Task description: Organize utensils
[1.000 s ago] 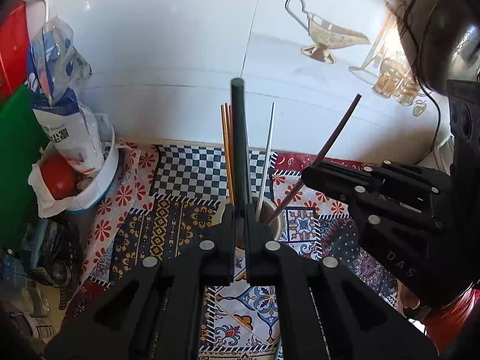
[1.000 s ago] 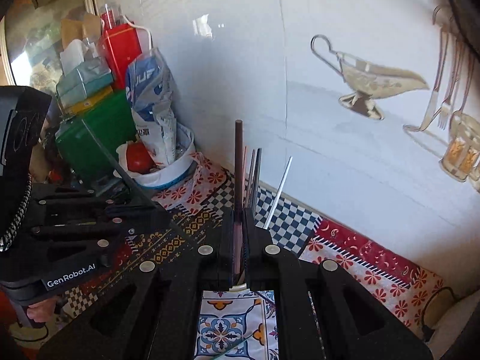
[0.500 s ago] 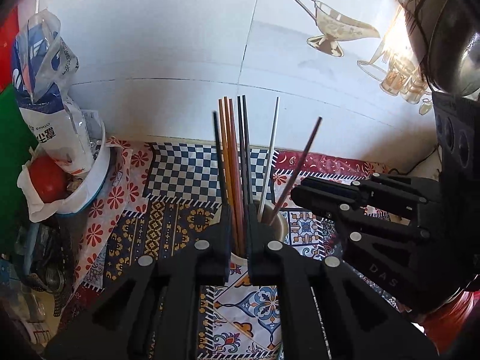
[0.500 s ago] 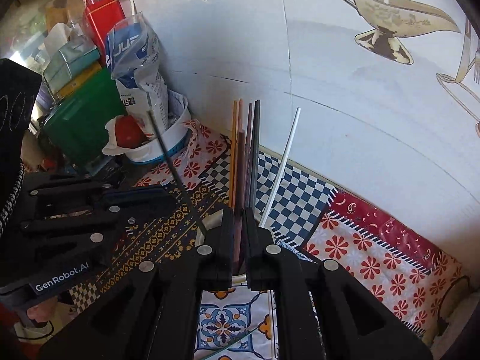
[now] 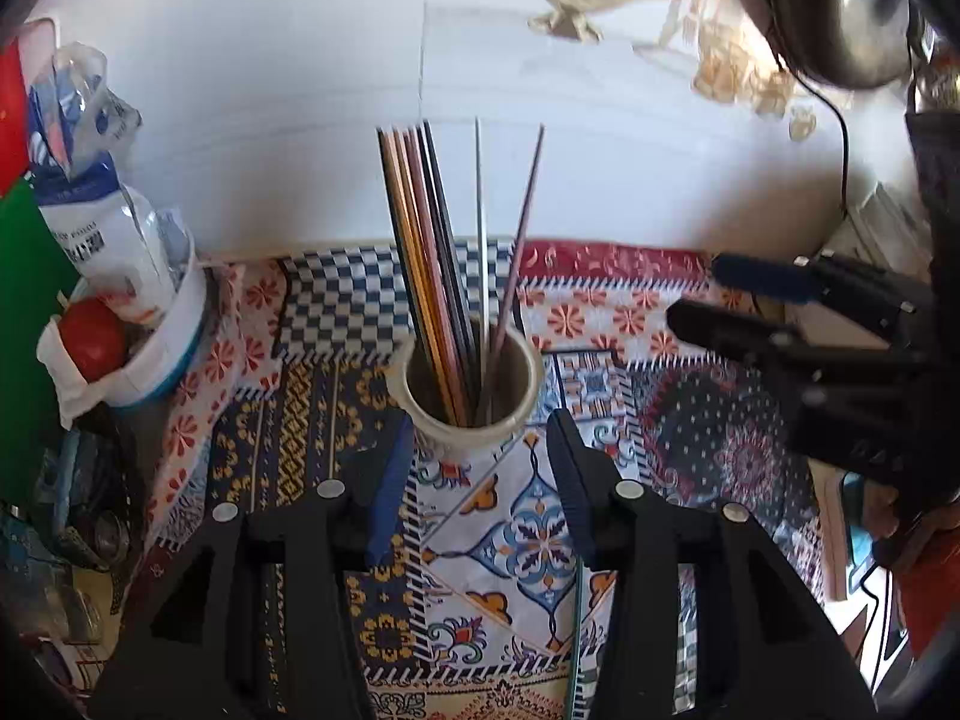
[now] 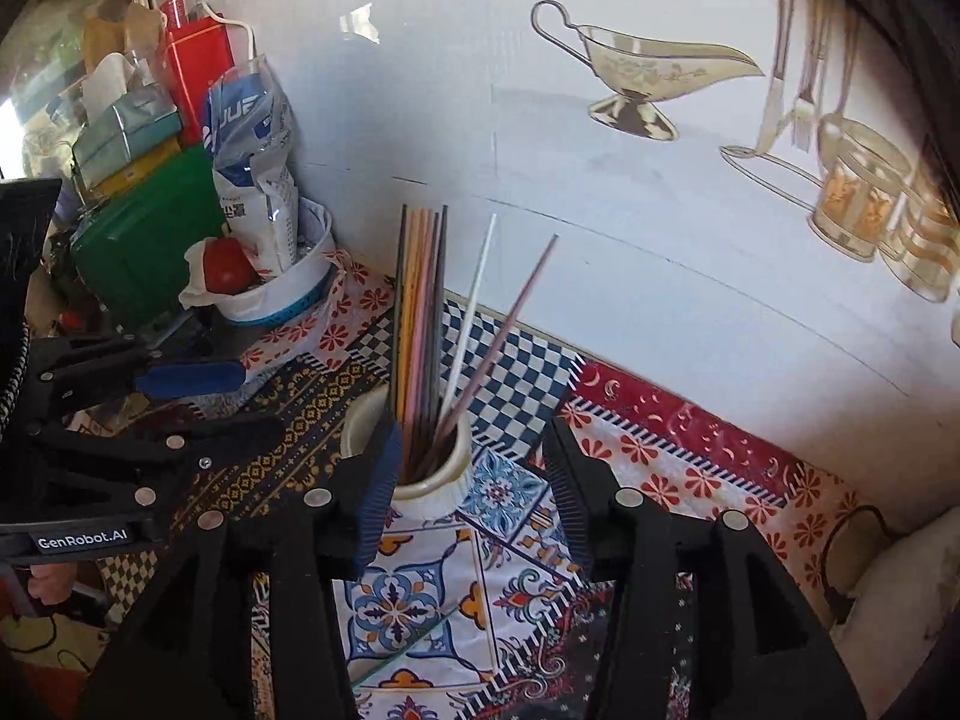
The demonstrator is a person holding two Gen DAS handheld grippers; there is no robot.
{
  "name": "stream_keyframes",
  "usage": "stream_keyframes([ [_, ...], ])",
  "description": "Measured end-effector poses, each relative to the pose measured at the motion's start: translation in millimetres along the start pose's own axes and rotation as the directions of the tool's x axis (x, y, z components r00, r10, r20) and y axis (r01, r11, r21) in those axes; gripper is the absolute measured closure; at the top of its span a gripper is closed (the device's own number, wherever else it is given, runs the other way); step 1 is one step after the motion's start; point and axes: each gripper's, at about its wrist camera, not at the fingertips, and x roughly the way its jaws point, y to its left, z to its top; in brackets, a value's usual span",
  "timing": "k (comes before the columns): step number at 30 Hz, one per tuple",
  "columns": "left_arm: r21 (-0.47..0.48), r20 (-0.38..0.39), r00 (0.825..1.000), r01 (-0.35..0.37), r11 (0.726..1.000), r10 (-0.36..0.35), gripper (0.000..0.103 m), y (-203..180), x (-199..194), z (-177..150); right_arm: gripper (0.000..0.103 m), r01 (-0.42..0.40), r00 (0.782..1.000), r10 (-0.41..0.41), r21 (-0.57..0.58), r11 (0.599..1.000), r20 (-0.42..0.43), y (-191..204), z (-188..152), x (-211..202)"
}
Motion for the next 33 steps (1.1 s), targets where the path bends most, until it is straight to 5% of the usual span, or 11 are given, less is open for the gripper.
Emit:
stream_keyframes([
  [5,0.022,-0.167,0.985,0.044,0.999,-0.039,0.057,-19,48,-41,0.054,0.054,0.998,-0.052,0.045,0.998,-0.041,-17,-34,-9],
  [10,0.035,-0.311,0.947,0.089,0.995,-0.074,0.058,-43,92,-82,0.054,0.101,0.992,-0.092,0.105,0.989,-0.083,-35,-65,-16],
  [16,0.052,-0.42,0.904,0.117,0.992,-0.084,0.082,-63,121,-108,0.054,0.132,0.986,-0.111,0.176,0.976,-0.124,-53,-91,-21],
  [20,0.062,-0.43,0.899,0.123,0.991,-0.085,0.091,-69,123,-110,0.054,0.131,0.986,-0.105,0.206,0.97,-0.132,-58,-100,-23],
  [25,0.114,-0.404,0.914,0.09,0.989,-0.037,0.099,-83,121,-111,0.054,0.146,0.982,-0.12,0.189,0.971,-0.143,-54,-106,-20],
  [33,0.092,-0.367,0.929,0.088,0.992,-0.048,0.099,-85,113,-102,0.054,0.13,0.986,-0.105,0.198,0.972,-0.133,-53,-106,-18],
])
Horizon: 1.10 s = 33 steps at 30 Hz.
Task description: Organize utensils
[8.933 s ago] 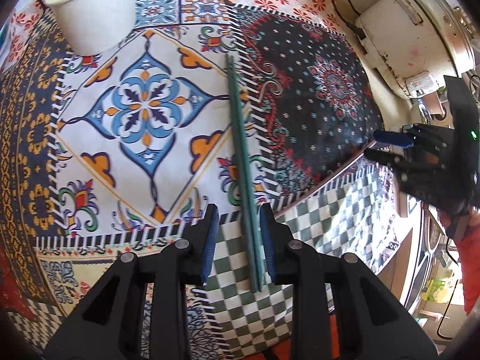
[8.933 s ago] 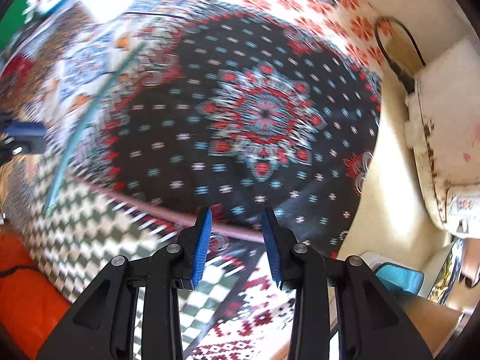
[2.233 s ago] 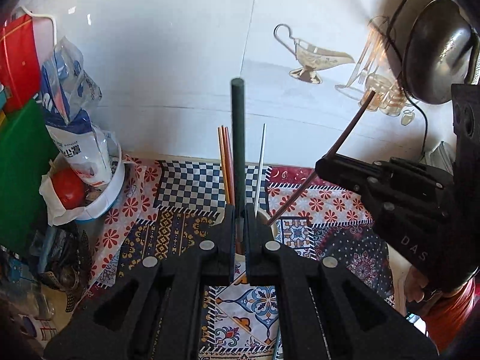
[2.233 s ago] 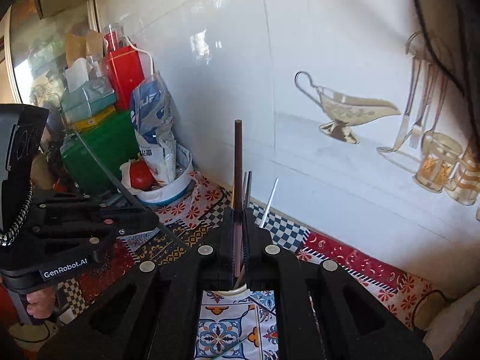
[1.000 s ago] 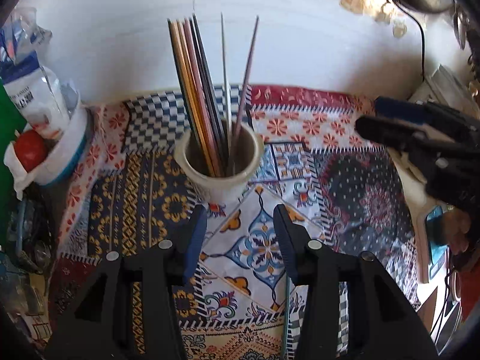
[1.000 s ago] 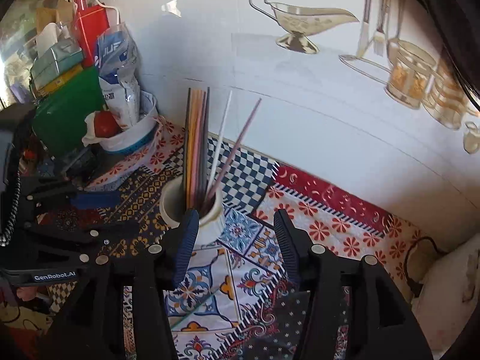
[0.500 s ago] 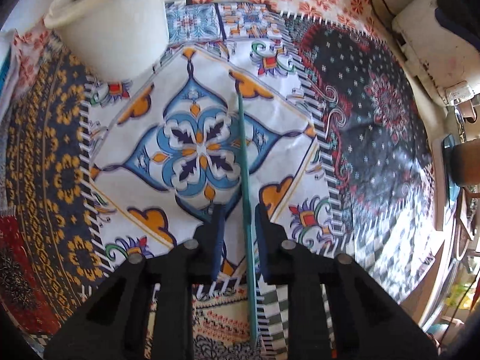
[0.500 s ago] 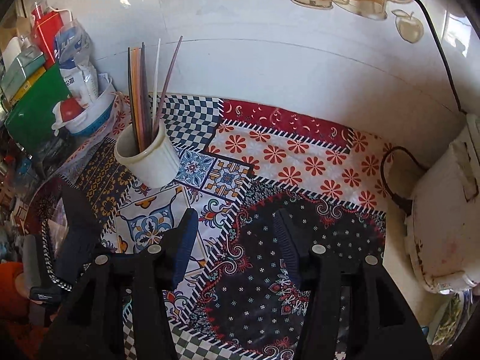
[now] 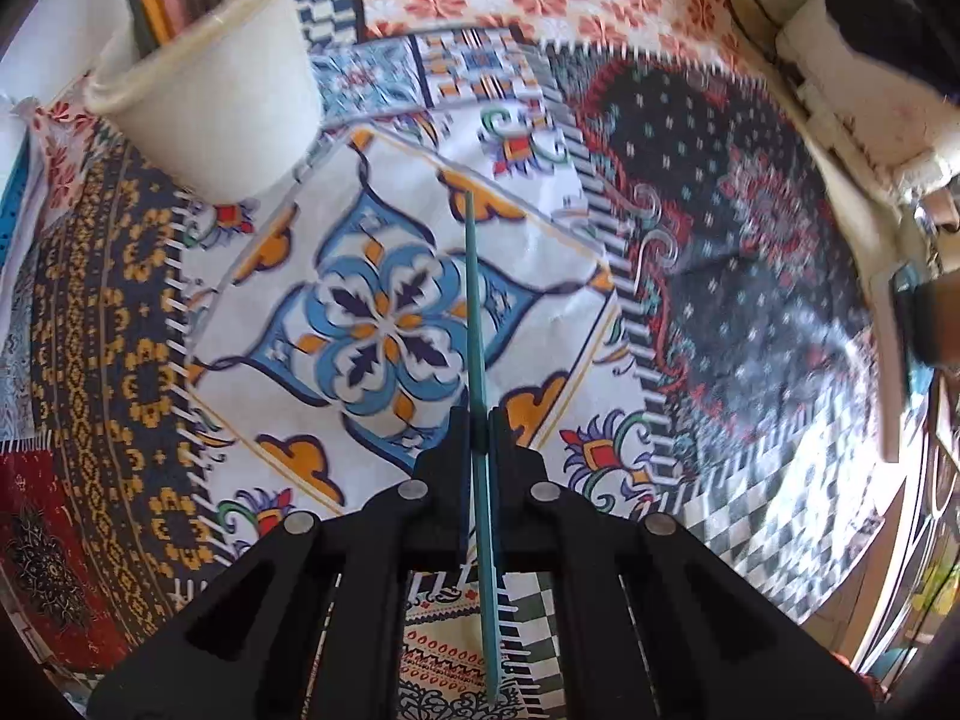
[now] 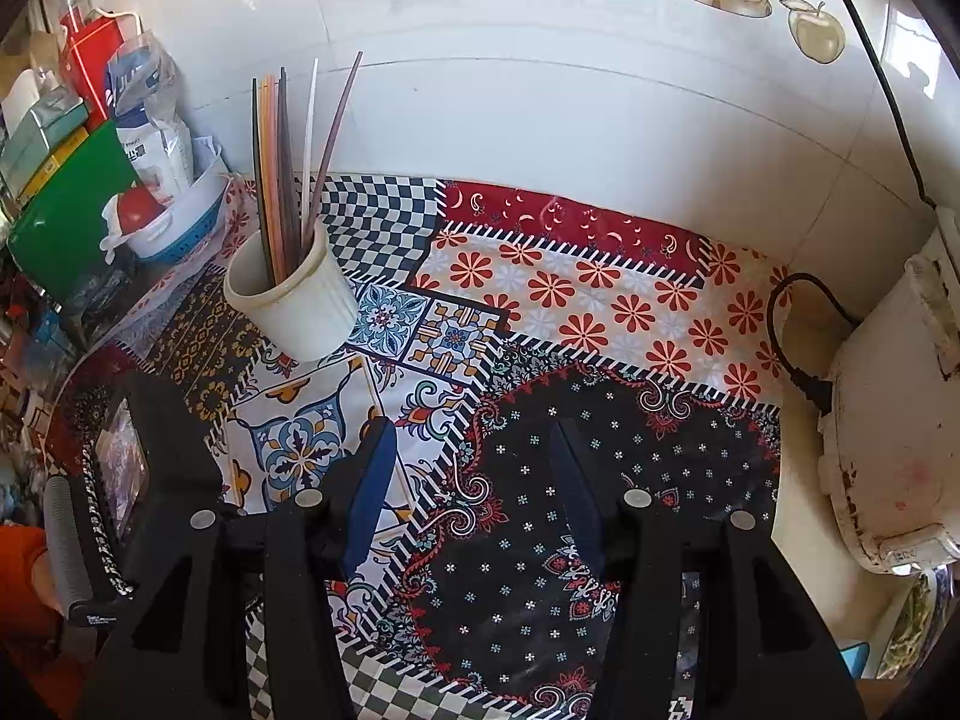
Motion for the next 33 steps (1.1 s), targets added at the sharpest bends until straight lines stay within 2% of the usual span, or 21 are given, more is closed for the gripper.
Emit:
stream_keyframes([
  [3,-0.024,0.093,0.996,0.006,1.0,-0.004,0.099,11,-39,11,0.054,0.001,1.0,-0.001,-0.003,1.0,0.017,0,2,-5],
  [6,-0.048,0.197,0.98,0.008,0.999,0.002,0.1,23,-84,21,0.054,0.003,0.999,-0.003,-0.005,1.0,0.034,-1,5,-9],
  [10,-0.073,0.328,0.944,0.008,0.997,0.016,0.1,35,-138,29,0.054,0.003,0.998,-0.002,-0.004,1.0,0.057,-1,11,-13],
  [15,-0.081,0.441,0.897,0.013,0.997,0.024,0.101,45,-190,46,0.054,0.004,0.997,-0.003,-0.009,1.0,0.078,1,16,-15],
  [21,-0.104,0.541,0.838,-0.024,0.994,0.077,0.102,51,-230,67,0.054,-0.008,0.997,0.008,-0.01,1.0,0.082,3,18,-14],
  [24,-0.118,0.569,0.817,-0.033,0.992,0.095,0.103,58,-243,73,0.054,-0.008,0.997,0.01,-0.02,1.0,0.082,4,18,-14],
  [26,-0.124,0.576,0.811,-0.04,0.991,0.104,0.103,61,-246,76,0.054,-0.01,0.996,0.012,-0.023,1.0,0.083,6,18,-15],
  [30,-0.131,0.569,0.814,-0.047,0.99,0.114,0.103,67,-243,75,0.054,-0.014,0.997,0.015,-0.021,1.0,0.082,4,17,-13],
  [33,-0.11,0.537,0.836,-0.062,0.992,0.112,0.102,68,-224,71,0.054,-0.015,0.997,0.017,-0.016,1.0,0.076,3,18,-11],
])
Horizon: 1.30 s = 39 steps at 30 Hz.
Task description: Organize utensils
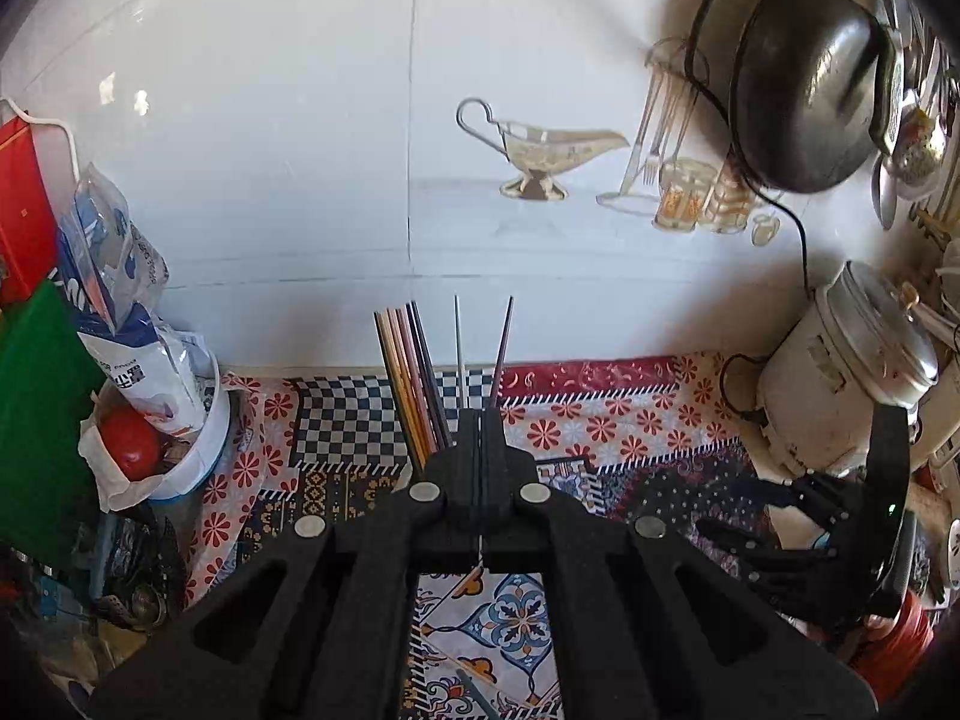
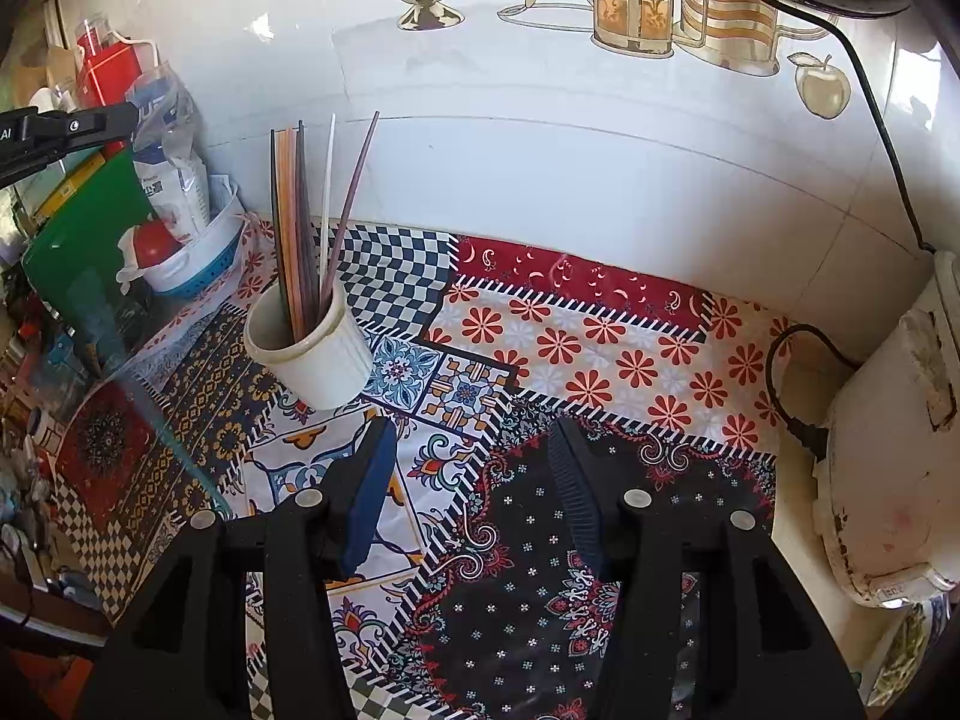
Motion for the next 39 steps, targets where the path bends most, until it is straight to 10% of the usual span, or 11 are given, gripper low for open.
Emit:
stream_keyframes([
  [11,-0.032,-0.301,0.948,-0.117,0.993,0.103,0.069,42,60,-114,0.054,0.004,1.0,-0.004,-0.006,1.0,-0.02,2,-2,6],
  [27,-0.074,-0.584,0.812,-0.035,0.997,-0.015,0.069,-1,89,-250,0.054,-0.09,0.987,0.074,-0.103,0.991,-0.144,57,-33,33],
  [39,-0.011,-0.558,0.83,-0.002,1.0,-0.004,0.097,-44,95,-249,0.054,-0.029,0.985,0.015,-0.08,0.996,-0.173,50,-72,16],
])
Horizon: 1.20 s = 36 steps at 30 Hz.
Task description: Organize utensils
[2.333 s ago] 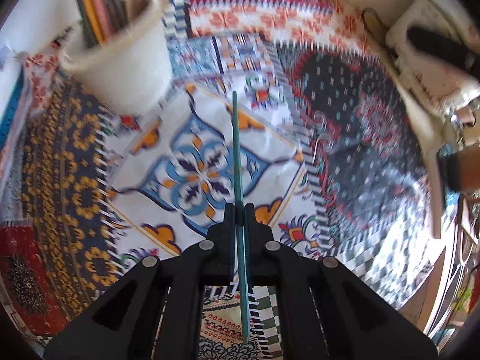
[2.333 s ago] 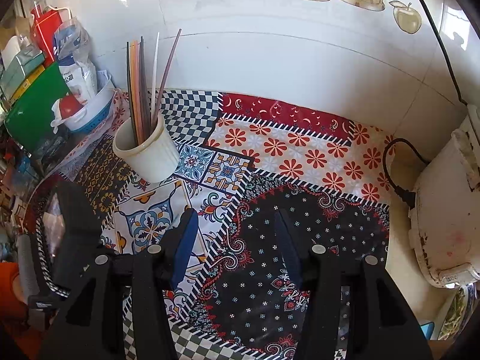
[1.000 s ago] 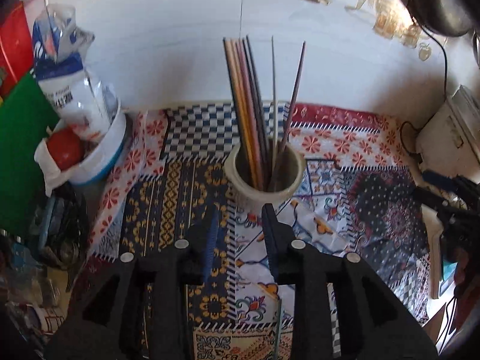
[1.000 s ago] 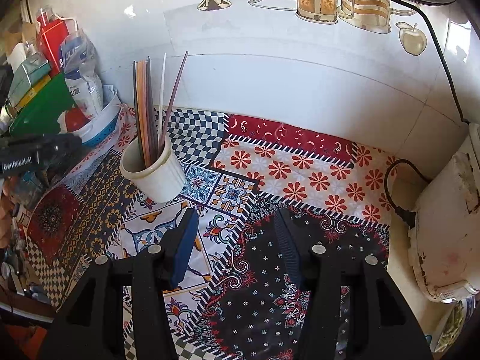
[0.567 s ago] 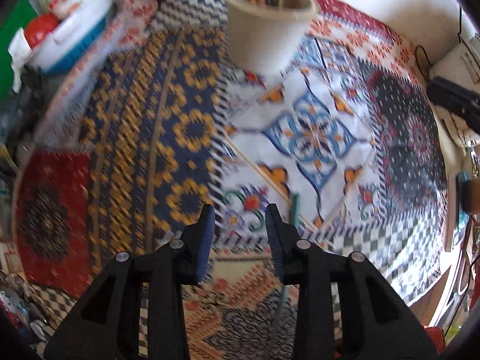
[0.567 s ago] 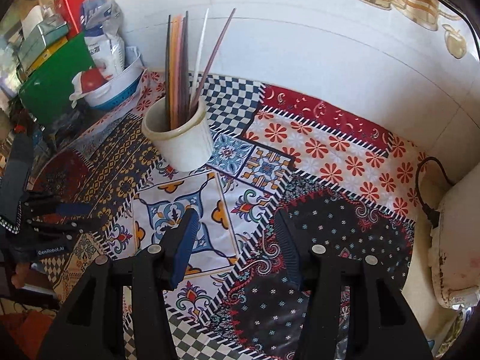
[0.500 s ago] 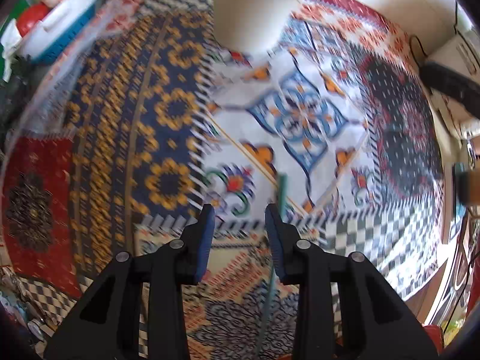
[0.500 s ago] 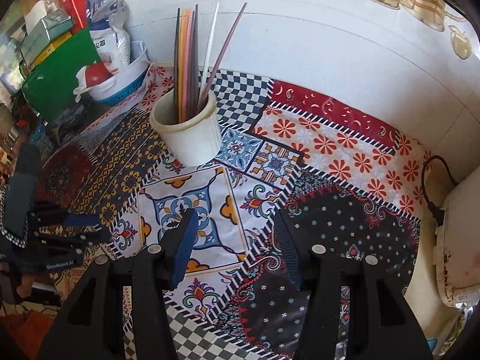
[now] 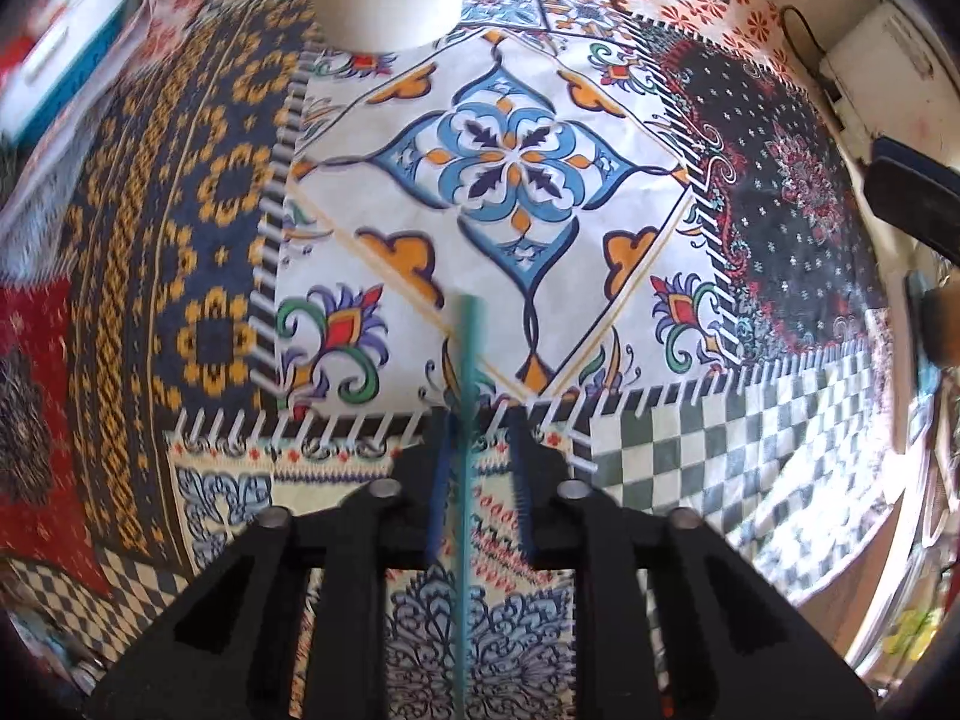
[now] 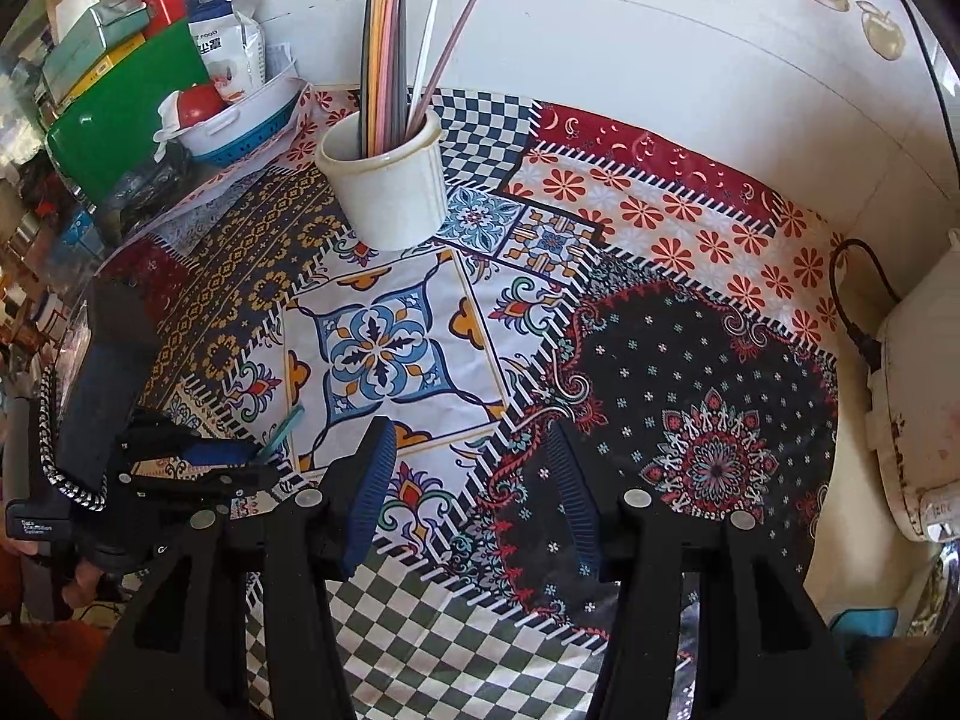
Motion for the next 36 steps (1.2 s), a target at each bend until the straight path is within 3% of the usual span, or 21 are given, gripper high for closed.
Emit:
stream_keyframes([
  [5,0.042,0.021,0.999,-0.034,0.999,0.034,0.098,-8,-9,13,0.054,0.02,1.0,-0.02,0.042,0.999,0.005,-12,-8,-8],
  [8,0.019,0.11,0.994,-0.021,1.0,0.019,0.098,-5,-47,29,0.054,0.034,0.999,-0.035,0.051,0.998,0.023,-18,-9,-15],
  [11,-0.003,0.228,0.974,-0.007,1.0,0.007,0.098,1,-99,45,0.054,0.038,0.998,-0.041,0.061,0.997,0.048,-23,-5,-23],
  [15,-0.02,0.383,0.924,-0.007,1.0,0.014,0.098,14,-167,66,0.054,0.042,0.996,-0.047,0.069,0.997,0.075,-28,3,-28],
  [22,-0.058,0.577,0.814,-0.03,0.998,0.059,0.098,29,-246,96,0.054,0.038,0.993,-0.044,0.056,0.998,0.108,-29,18,-30],
  [26,-0.075,0.623,0.779,-0.027,0.997,0.068,0.098,38,-268,117,0.054,0.039,0.992,-0.045,0.052,0.998,0.119,-33,25,-30],
  [32,-0.062,0.651,0.756,-0.027,0.998,0.061,0.098,40,-282,145,0.054,0.036,0.991,-0.044,0.069,0.997,0.127,-44,37,-26],
  [34,-0.058,0.649,0.757,-0.043,0.997,0.07,0.098,40,-277,152,0.054,0.035,0.991,-0.044,0.078,0.996,0.127,-47,39,-25],
  [36,-0.055,0.628,0.775,-0.043,0.998,0.068,0.098,43,-265,161,0.054,0.035,0.991,-0.045,0.087,0.996,0.126,-50,41,-24],
])
